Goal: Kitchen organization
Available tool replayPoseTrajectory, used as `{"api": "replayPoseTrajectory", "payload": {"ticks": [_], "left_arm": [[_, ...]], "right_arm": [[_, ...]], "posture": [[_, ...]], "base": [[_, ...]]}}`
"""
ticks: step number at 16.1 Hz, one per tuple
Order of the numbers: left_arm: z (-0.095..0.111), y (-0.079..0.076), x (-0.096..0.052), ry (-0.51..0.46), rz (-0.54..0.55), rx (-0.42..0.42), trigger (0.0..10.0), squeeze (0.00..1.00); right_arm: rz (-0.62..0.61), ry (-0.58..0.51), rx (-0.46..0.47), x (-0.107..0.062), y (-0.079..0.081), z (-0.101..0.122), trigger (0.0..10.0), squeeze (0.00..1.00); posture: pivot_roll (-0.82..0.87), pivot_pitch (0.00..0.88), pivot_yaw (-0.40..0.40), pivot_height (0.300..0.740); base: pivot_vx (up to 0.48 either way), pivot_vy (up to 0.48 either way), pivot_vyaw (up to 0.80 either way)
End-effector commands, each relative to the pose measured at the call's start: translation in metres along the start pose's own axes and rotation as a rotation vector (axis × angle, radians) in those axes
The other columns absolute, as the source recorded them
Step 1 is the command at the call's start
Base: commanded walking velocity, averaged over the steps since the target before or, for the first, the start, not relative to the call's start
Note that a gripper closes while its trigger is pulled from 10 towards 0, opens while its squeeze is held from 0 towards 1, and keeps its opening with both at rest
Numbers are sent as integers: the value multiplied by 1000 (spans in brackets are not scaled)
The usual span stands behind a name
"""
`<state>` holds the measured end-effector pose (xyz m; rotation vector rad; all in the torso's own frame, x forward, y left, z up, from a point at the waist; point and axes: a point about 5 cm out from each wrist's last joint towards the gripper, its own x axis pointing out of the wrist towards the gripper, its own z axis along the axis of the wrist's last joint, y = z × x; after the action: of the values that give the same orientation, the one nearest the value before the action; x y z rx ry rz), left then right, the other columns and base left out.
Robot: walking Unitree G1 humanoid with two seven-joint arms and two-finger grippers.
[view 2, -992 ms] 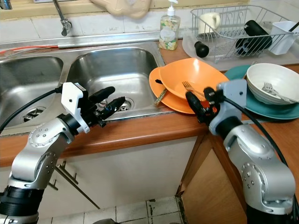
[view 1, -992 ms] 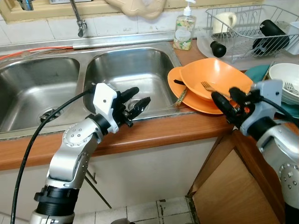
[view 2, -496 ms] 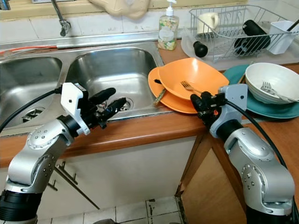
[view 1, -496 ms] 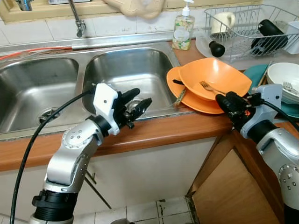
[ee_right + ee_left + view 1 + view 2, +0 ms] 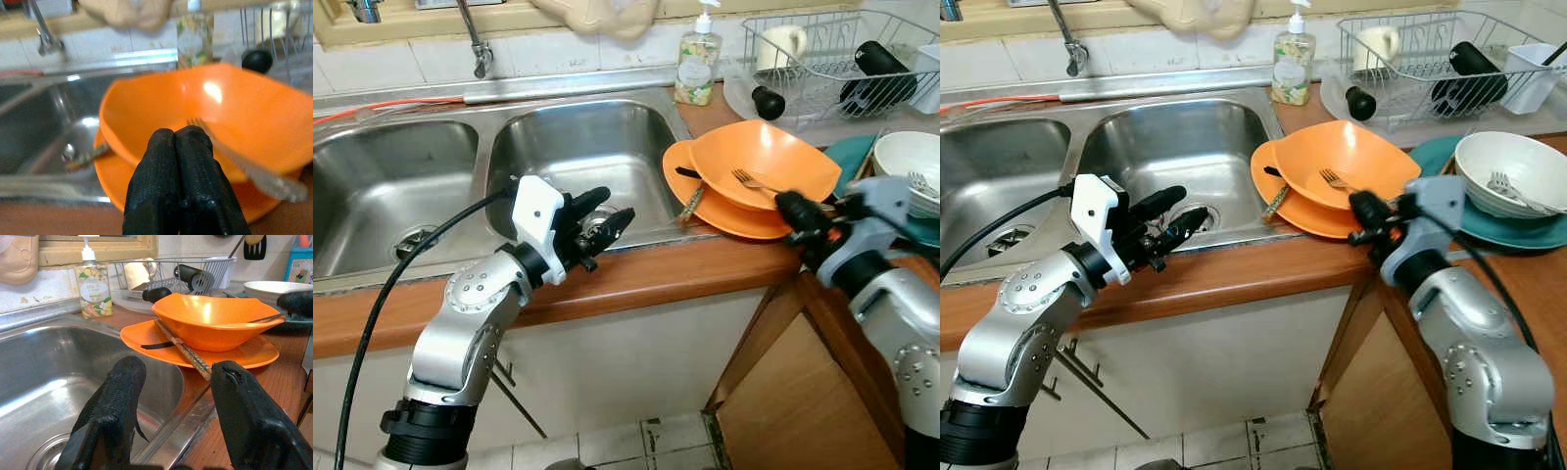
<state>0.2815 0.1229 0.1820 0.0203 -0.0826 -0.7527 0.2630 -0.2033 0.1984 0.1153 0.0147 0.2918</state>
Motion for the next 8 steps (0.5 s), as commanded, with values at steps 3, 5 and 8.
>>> {"api": "replayPoseTrajectory", "payload": {"ticks": [3, 5, 8], "left_arm": [[2, -4, 1, 0, -32, 11, 10000, 0], [2, -6, 1, 2, -47, 7, 10000, 0], [-5, -18, -3, 41, -150, -23, 10000, 0]], "right_arm": [[-74, -63, -13, -4, -16, 11, 10000, 1000], [-66, -66, -16, -7, -17, 12, 10000, 1000], [-51, -68, 2, -12, -23, 8, 10000, 1000]], "posture": [[-146, 0, 68, 740], [-148, 0, 68, 740], [-148, 0, 67, 740]], "base": [[0, 0, 0], [0, 0, 0], [0, 0, 0]]}}
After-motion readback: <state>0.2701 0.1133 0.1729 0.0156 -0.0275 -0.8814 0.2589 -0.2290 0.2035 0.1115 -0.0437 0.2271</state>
